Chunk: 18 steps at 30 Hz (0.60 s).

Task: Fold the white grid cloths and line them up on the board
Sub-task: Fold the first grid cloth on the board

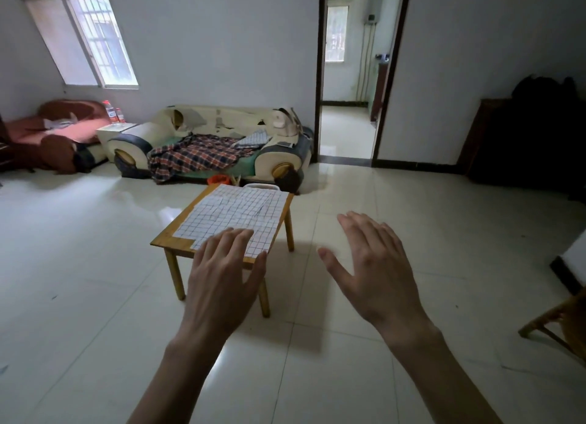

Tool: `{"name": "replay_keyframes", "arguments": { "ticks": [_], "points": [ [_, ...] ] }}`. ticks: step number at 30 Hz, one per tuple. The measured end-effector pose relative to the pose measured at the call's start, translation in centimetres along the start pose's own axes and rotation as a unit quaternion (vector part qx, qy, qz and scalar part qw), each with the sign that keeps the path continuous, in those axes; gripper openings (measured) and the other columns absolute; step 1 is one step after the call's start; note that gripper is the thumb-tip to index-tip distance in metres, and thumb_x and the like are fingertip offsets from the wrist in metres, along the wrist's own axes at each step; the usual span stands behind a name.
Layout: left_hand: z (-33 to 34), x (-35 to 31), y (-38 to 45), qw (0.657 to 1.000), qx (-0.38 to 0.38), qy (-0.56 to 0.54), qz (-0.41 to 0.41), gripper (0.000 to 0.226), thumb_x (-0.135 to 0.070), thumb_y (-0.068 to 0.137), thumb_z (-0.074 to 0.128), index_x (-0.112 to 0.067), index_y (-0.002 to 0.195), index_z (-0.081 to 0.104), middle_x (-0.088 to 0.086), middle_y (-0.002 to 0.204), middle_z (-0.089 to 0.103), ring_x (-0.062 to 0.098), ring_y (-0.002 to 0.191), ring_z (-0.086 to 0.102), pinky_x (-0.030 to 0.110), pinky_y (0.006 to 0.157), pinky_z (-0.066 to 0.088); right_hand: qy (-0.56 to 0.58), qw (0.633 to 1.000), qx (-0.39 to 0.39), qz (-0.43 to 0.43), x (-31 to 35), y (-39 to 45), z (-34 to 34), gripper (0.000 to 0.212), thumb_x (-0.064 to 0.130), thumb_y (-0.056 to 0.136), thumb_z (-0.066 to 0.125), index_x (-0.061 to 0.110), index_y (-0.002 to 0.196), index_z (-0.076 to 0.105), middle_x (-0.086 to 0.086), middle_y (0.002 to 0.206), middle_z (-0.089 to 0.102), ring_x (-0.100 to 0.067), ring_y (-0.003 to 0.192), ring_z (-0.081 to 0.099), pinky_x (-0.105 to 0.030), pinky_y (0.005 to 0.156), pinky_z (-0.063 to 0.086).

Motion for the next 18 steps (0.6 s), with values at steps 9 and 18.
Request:
{"name": "replay_keyframes", "arguments": {
  "ticks": [9, 18],
  "points": [
    [6.5, 7.5, 7.2, 0.999, -0.015, 0.008, -0.034, 0.057, -0.051, 0.102, 0.04, -0.012, 0.138, 0.06, 0.01, 0.14, 0.064, 0.03, 0.134, 0.056, 0.049, 0.109, 0.046, 0.024, 0.999, 0.004, -0.025, 0.6, 10.3, 8.2, 0.072, 0.067, 0.103, 0.032, 0.016, 0.151, 0.05, -0.007, 0.153, 0.055, -0.025, 0.145, 0.048, -0.044, 0.123, 0.031],
    [12.3, 17.7, 16.2, 0.998, -0.007, 0.003, -0.069, 0.059, -0.051, 0.101, 0.039, -0.011, 0.138, 0.061, 0.01, 0.139, 0.064, 0.029, 0.133, 0.056, 0.049, 0.108, 0.048, 0.059, 0.997, 0.025, -0.04, 4.3, 22.4, 18.4, 0.08, 0.074, 0.101, 0.02, 0.02, 0.152, 0.047, -0.004, 0.155, 0.053, -0.023, 0.146, 0.046, -0.039, 0.121, 0.028]
  ]
}}
Point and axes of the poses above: each hand's wrist, its own y-axis towards the middle knuckle, its own z-axis out of the palm, x = y × z, the point moved 1 cm from there along y, towards the middle knuckle
